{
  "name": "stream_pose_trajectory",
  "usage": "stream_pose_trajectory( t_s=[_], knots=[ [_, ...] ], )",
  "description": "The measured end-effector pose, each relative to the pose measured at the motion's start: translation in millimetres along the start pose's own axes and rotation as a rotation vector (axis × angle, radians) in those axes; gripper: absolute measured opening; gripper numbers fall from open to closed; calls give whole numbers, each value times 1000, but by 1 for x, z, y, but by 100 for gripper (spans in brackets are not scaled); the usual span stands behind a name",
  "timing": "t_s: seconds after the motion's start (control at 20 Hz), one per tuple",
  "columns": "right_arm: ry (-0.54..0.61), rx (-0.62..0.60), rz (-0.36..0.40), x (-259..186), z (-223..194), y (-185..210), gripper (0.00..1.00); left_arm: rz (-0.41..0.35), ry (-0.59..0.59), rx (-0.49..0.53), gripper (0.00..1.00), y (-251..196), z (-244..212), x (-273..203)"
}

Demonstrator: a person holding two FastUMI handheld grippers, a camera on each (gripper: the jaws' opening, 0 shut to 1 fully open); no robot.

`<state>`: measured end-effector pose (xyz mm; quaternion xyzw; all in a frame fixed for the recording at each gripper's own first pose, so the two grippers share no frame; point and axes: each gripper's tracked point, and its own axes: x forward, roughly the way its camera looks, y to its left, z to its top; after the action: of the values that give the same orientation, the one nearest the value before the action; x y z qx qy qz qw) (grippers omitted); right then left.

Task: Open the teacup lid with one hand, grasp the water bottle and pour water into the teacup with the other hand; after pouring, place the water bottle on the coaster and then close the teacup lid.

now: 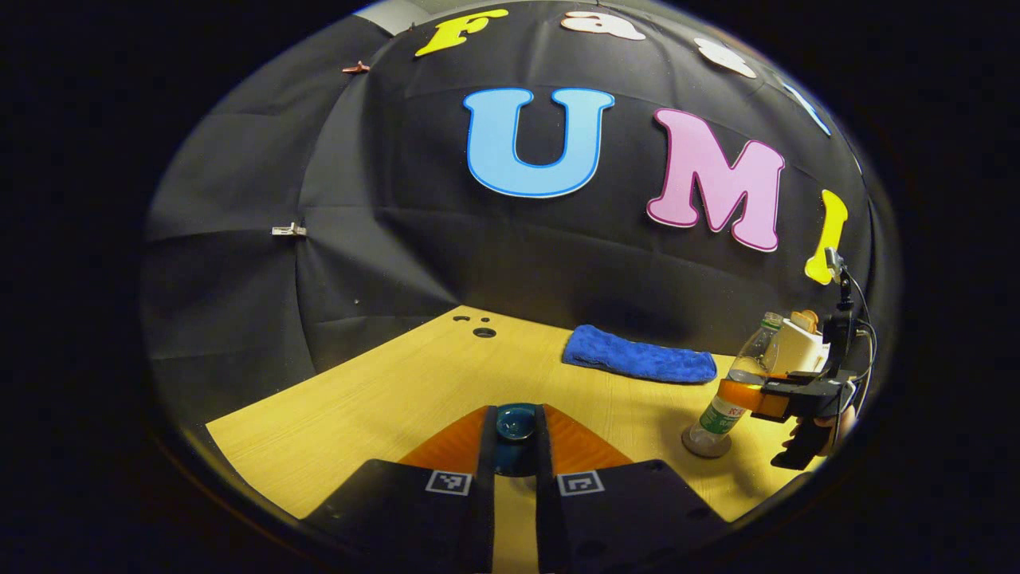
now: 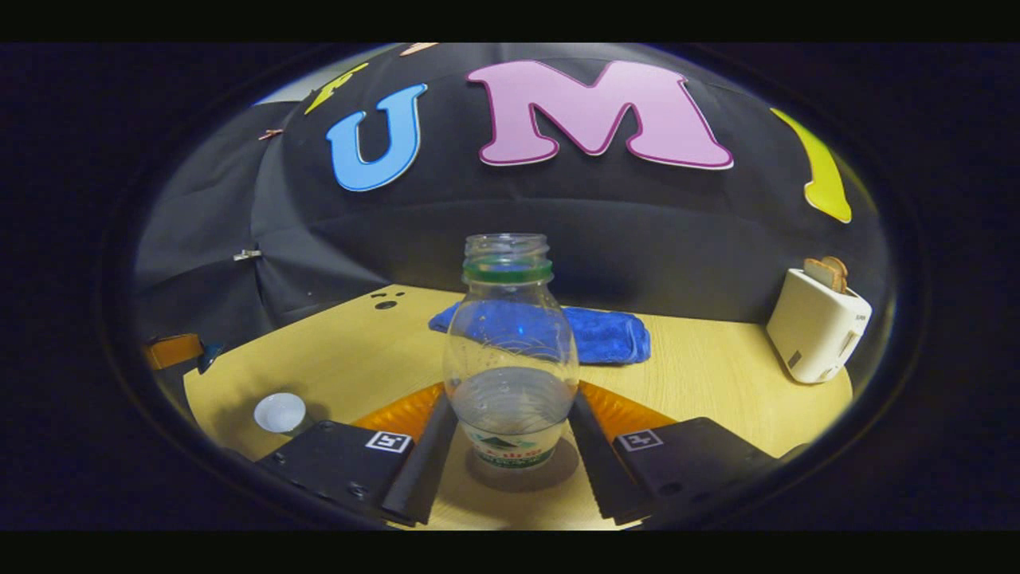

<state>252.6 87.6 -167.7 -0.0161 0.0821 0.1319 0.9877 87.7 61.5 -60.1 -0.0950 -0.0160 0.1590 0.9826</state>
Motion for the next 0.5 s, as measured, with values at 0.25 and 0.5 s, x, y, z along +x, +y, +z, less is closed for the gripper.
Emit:
stream_pose_trajectory(
  t_s=[0.25,0.5],
  knots=[
    [33,-6,-4,-1,-9,-2,80,-27,8,17,25,-11,-4,1],
    [18,-9,-5,-3,-6,0,96,-45,12,38,22,-16,-4,1]
  ],
)
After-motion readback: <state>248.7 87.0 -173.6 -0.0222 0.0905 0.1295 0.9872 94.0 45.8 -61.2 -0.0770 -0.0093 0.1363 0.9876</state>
